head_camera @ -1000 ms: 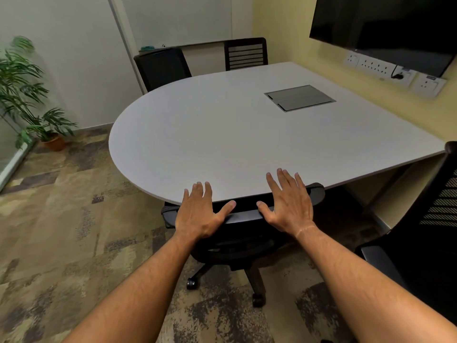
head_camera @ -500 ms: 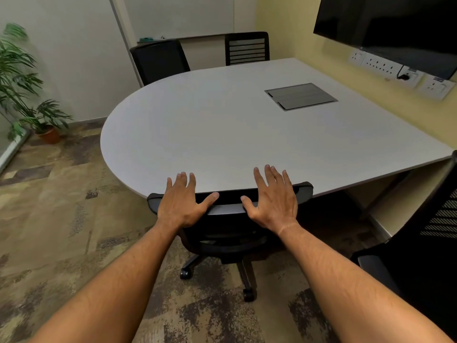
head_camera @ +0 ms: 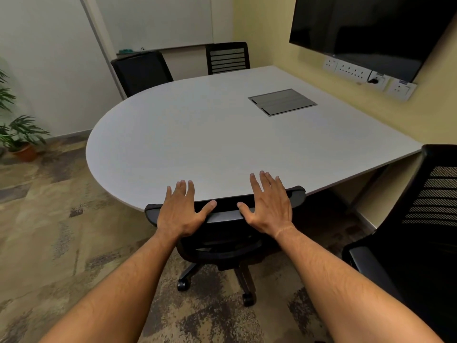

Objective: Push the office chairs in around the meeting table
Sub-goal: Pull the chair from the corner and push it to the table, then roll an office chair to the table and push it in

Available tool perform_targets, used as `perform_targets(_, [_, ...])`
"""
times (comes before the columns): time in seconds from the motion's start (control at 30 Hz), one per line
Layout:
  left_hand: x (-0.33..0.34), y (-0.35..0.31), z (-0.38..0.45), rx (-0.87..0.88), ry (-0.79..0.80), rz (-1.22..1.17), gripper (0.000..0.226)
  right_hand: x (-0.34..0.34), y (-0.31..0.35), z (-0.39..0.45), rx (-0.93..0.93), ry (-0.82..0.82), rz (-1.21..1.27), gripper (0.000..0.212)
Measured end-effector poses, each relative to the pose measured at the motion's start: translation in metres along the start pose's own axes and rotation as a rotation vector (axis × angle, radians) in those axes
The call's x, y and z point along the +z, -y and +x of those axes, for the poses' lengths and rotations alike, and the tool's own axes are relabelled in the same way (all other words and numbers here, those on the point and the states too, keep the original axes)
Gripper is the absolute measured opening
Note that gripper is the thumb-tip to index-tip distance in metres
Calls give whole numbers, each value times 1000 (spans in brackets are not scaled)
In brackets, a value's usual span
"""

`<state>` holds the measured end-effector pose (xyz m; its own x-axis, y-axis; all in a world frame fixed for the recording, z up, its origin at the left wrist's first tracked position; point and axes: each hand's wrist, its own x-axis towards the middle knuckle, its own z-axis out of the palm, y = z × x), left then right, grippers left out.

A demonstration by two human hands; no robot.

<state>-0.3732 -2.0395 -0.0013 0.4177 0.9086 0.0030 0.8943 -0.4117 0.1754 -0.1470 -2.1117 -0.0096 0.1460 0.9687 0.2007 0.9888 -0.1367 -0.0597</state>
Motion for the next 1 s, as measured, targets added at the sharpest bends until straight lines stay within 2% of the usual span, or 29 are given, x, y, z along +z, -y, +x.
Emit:
perform_targets(0.3, [-3, -4, -2, 132, -49, 5, 106, -6, 4, -10, 25, 10, 75, 95])
perform_targets(0.47, [-5, -30, 10, 245, -63, -2, 105, -23, -14, -26, 83, -14, 71, 93])
perform_targets(0.63, [-3, -85, 30, 381, -64, -45, 104, -44, -66, -54, 206, -59, 2, 91])
perform_targets(0.87, [3, -191, 54, 594, -26, -72, 103, -63, -148, -89, 416, -112, -44, 92])
perform_targets(1.0, [11, -253, 72, 658, -35, -72, 101, -66, -200, -97, 493, -145, -40, 92])
